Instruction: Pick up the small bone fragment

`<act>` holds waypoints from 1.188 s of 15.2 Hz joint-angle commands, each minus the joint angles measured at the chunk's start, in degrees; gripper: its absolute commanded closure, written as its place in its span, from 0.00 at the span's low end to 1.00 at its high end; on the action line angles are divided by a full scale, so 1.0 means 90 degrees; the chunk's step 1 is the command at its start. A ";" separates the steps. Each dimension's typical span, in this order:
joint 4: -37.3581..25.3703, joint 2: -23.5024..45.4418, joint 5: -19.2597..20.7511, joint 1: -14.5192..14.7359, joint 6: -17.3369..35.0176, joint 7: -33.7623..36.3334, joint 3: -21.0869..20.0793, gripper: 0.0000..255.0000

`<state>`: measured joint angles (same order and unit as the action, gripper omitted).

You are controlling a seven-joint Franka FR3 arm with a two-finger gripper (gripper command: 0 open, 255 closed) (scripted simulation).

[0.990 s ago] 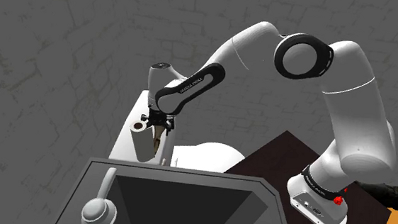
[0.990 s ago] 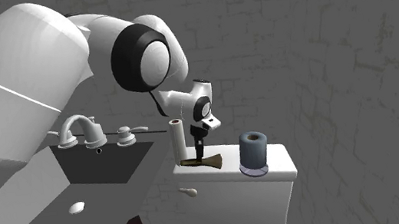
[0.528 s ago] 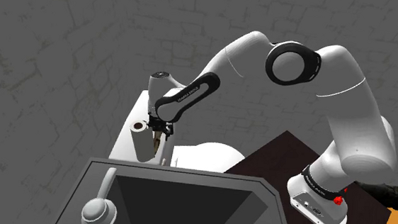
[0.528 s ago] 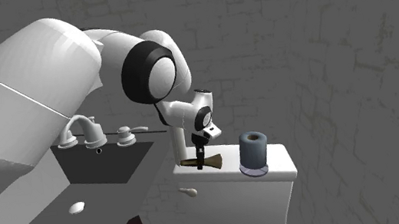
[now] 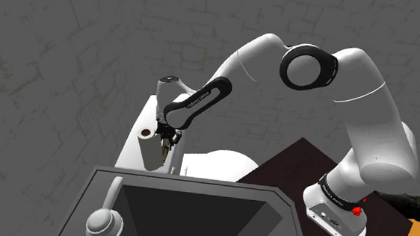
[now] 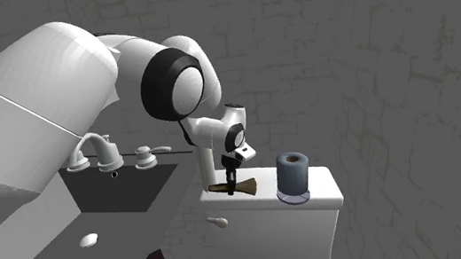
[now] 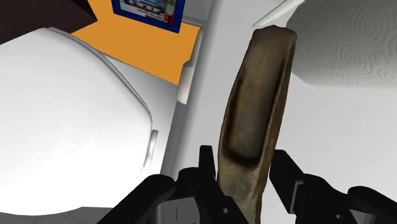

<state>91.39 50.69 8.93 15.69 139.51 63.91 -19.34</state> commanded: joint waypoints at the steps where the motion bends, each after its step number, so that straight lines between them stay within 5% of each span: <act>1: -0.0001 0.0000 0.0000 0.0000 0.0000 0.0000 0.0000 1.00; 18: 0.0252 -0.0956 -0.0208 -0.0192 -0.0699 -0.0001 -0.0239 1.00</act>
<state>93.49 42.70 7.21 14.06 133.66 63.88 -21.33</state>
